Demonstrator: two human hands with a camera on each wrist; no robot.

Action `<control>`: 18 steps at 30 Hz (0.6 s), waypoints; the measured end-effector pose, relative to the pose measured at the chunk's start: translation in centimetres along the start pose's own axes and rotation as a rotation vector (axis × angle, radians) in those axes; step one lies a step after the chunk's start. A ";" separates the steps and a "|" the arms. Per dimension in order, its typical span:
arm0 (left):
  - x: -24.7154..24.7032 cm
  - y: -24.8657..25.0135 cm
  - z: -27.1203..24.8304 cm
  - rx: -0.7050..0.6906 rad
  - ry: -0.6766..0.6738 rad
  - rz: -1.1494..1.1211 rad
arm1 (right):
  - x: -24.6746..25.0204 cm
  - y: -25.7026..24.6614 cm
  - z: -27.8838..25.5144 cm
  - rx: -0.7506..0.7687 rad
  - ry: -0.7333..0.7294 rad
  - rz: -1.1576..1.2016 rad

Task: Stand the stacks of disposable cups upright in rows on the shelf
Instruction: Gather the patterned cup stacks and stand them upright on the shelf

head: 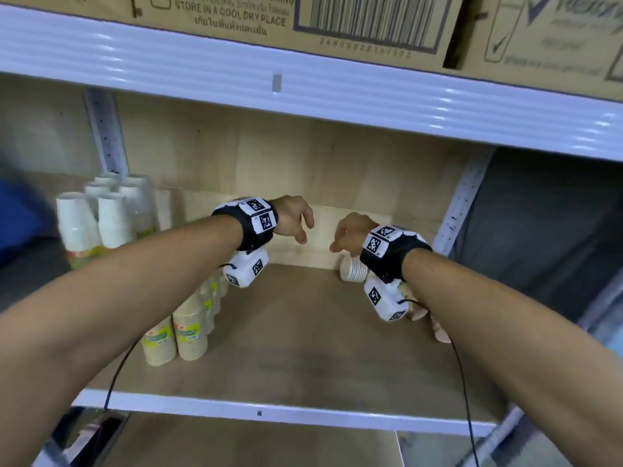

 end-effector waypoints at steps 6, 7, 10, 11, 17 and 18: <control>-2.6 7.6 3.8 -0.181 -0.015 -0.030 | 3.6 9.3 -0.5 -0.150 0.083 -0.042; -3.1 8.8 4.4 -0.209 -0.017 -0.025 | 4.0 11.0 -0.8 -0.186 0.099 -0.035; -4.5 13.1 6.5 -0.313 -0.031 -0.015 | 4.7 16.3 -1.3 -0.286 0.129 -0.106; -5.1 13.4 6.6 -0.325 -0.024 -0.003 | 4.4 17.0 -1.4 -0.294 0.130 -0.108; -9.7 17.9 10.0 -0.427 -0.078 -0.018 | 3.9 22.6 -4.0 -0.449 0.212 -0.005; -10.5 18.7 10.6 -0.439 -0.087 -0.018 | 3.7 23.2 -4.3 -0.457 0.232 0.002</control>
Point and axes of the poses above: each hand's wrist, its own z-axis towards the middle knuckle, its own x-axis out of the back of the hand, y = z × x, the point moved 6 cm from there along z, towards the middle knuckle, and after that the axes turned 13 degrees about z, right-handed, at the moved point
